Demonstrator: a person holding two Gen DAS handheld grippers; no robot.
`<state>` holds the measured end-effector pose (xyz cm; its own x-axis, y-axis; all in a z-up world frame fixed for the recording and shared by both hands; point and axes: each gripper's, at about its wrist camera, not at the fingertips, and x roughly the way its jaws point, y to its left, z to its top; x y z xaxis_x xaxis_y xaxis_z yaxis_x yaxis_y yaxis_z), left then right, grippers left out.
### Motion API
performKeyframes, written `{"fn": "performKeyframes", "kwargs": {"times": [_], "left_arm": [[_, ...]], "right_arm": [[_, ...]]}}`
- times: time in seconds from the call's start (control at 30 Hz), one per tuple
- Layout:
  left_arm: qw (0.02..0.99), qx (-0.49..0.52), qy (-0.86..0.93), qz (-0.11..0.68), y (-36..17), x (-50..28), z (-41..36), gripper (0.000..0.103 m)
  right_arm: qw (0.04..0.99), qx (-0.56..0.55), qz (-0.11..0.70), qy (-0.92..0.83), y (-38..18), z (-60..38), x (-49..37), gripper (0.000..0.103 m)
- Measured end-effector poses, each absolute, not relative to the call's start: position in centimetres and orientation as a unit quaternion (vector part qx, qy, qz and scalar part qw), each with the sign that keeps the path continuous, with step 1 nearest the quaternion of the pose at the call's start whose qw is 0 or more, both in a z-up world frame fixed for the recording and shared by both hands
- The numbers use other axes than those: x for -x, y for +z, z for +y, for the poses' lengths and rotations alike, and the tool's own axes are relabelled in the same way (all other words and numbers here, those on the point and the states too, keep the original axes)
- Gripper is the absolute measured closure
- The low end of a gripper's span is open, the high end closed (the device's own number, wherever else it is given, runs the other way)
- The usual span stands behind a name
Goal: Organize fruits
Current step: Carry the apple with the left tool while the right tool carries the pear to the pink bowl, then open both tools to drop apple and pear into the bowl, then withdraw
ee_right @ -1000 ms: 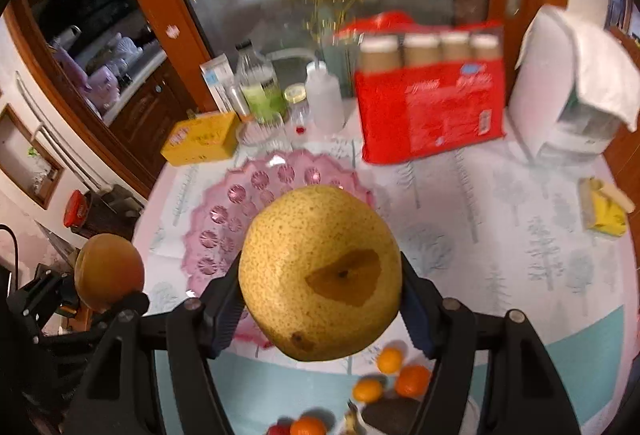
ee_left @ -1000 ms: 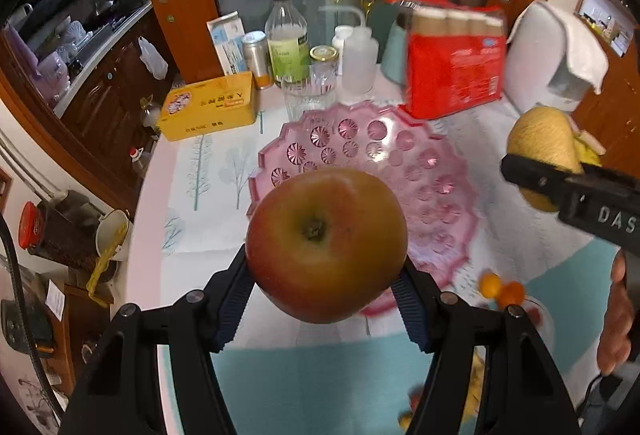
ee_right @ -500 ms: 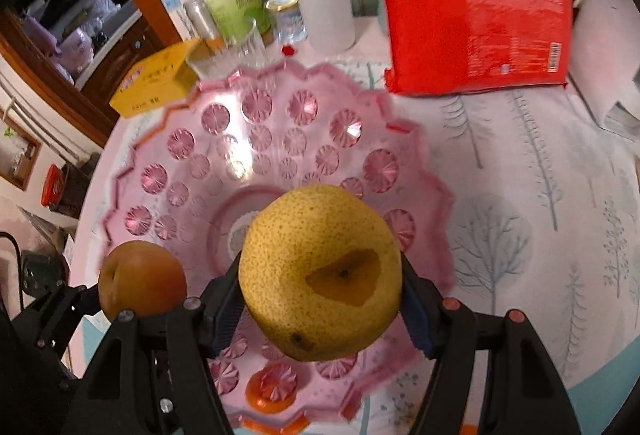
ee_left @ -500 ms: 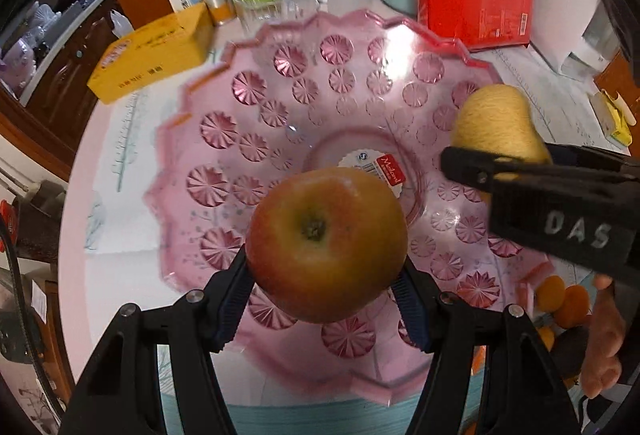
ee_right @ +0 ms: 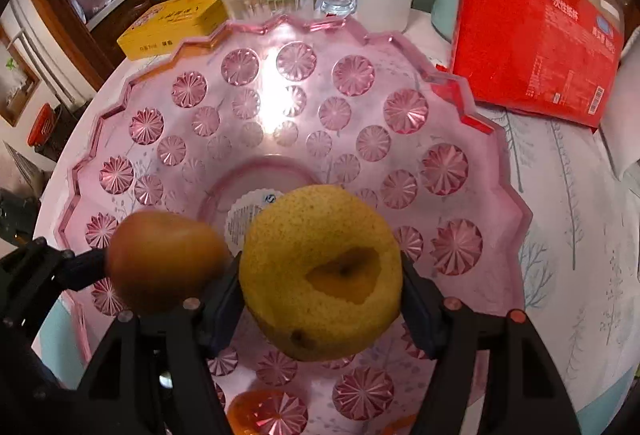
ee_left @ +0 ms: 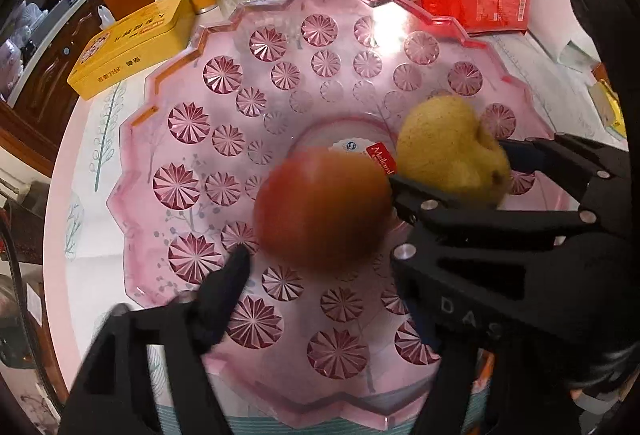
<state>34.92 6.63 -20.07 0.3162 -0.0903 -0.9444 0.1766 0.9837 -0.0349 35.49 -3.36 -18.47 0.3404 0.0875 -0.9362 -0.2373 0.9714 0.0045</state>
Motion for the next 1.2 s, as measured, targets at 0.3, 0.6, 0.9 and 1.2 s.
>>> {"fn": "performKeyframes", "kwargs": {"times": [0.3,0.6,0.9,1.2], "left_arm": [[0.811,-0.056,-0.083,0.577,-19.3,-34.2,6.1,0.013],[0.811,-0.050,-0.079,0.577,-17.6,-31.5,5.6,0.013],[0.835,-0.027,-0.075,0.544,-13.0,-28.3,6.7,0.013],[0.849,-0.024,-0.071,0.522,-9.6,-23.9,6.8,0.013]], "right_arm": [[0.809,0.036,0.577,0.103,-17.7,-4.0,-34.8,0.027],[0.802,0.041,0.586,0.108,-17.1,-3.7,-32.6,0.027],[0.822,0.000,0.559,0.111,-12.2,-4.8,-29.9,0.027],[0.846,0.013,0.522,0.106,-7.2,-5.0,-25.5,0.027]]}}
